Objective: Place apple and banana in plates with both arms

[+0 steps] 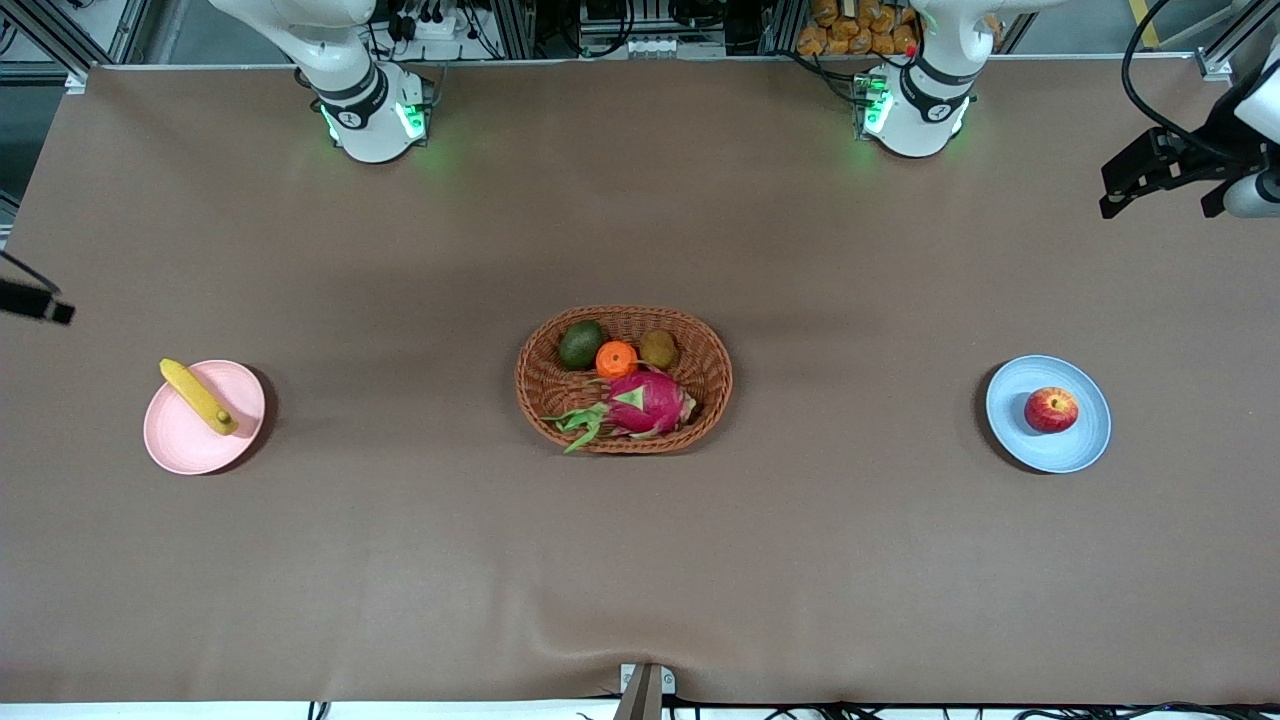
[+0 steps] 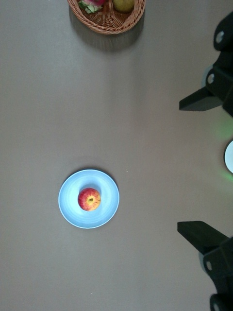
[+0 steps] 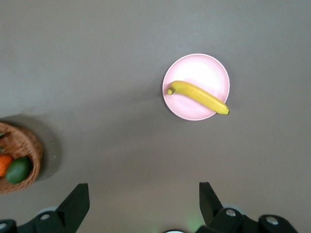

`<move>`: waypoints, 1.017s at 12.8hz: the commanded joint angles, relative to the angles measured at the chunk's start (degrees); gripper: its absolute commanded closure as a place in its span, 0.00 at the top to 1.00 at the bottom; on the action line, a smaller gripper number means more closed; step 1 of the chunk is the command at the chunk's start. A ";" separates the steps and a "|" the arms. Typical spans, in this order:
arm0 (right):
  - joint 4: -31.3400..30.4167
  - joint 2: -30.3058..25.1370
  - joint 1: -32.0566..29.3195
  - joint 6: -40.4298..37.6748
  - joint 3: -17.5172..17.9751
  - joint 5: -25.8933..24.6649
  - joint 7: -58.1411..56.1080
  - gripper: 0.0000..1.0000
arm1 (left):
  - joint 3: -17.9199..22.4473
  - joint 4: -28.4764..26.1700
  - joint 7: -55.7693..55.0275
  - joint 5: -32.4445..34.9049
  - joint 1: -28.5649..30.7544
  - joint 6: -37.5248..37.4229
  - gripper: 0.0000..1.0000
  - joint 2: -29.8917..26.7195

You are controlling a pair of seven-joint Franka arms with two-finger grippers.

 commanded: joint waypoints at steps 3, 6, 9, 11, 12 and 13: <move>-17.84 -12.47 -0.47 8.95 8.91 -6.33 5.32 1.00 | 4.40 -7.68 -2.53 -1.00 -4.52 1.75 1.00 -5.24; -21.03 -14.51 0.84 9.51 6.91 -6.24 4.54 1.00 | 6.17 -10.95 -2.27 -1.09 -5.49 4.66 1.00 -7.44; -20.60 -14.07 4.16 9.86 4.11 -5.45 3.83 1.00 | 6.52 -8.94 -1.30 -1.00 -5.40 4.13 1.00 -6.31; -20.25 -13.90 5.95 10.21 2.85 -5.45 3.57 1.00 | 6.43 -7.79 -1.30 -0.83 -5.40 2.64 1.00 -5.77; -19.72 -13.72 5.77 10.21 2.85 -5.45 3.48 1.00 | 6.34 -7.79 -1.12 -0.83 -5.57 2.46 1.00 -5.77; -19.46 -13.55 5.77 10.13 2.85 -5.45 3.39 1.00 | 6.17 -7.79 -1.04 -0.65 -5.75 2.11 1.00 -5.77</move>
